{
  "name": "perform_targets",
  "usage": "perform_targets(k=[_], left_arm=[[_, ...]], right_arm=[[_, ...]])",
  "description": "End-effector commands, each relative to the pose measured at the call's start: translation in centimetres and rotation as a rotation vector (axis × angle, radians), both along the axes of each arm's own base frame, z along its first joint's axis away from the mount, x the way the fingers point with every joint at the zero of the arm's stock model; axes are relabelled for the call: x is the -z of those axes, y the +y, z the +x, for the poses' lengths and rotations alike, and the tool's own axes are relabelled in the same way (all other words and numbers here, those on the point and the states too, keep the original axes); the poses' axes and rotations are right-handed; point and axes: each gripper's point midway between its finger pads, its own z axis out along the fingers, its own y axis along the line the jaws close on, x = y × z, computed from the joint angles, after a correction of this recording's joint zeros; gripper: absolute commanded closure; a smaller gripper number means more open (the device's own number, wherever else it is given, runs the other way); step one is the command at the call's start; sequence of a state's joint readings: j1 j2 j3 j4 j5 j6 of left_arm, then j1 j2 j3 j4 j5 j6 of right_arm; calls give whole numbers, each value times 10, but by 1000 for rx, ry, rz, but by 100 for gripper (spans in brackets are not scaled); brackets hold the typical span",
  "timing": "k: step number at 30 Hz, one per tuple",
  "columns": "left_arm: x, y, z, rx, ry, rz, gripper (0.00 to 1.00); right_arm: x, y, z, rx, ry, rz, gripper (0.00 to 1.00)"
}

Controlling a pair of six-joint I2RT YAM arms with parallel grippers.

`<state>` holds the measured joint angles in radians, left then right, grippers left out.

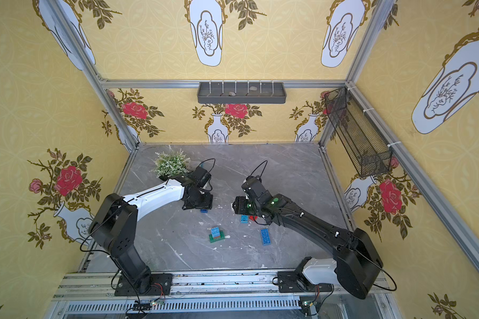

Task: Assemble the number 1 with lego
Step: Pick up the lego brick from the center of the board.

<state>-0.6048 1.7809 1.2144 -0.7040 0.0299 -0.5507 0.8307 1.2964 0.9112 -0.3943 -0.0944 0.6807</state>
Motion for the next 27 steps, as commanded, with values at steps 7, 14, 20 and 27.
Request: perform_targets(k=[7,14,20,27], left_arm=[[27,-3,4,31,61,11,42],[38,-4,2,20,90,14,55],[35,0,2,11,78,30,70],[4,-2,3,-10,11,-29,74]], right_arm=[[1,-11,3,16,6,-7,42],[4,-17,4,26,22,0,42],[5,-18,3,29,29,10,42],[-1,-16,6,3,-6,11,42]])
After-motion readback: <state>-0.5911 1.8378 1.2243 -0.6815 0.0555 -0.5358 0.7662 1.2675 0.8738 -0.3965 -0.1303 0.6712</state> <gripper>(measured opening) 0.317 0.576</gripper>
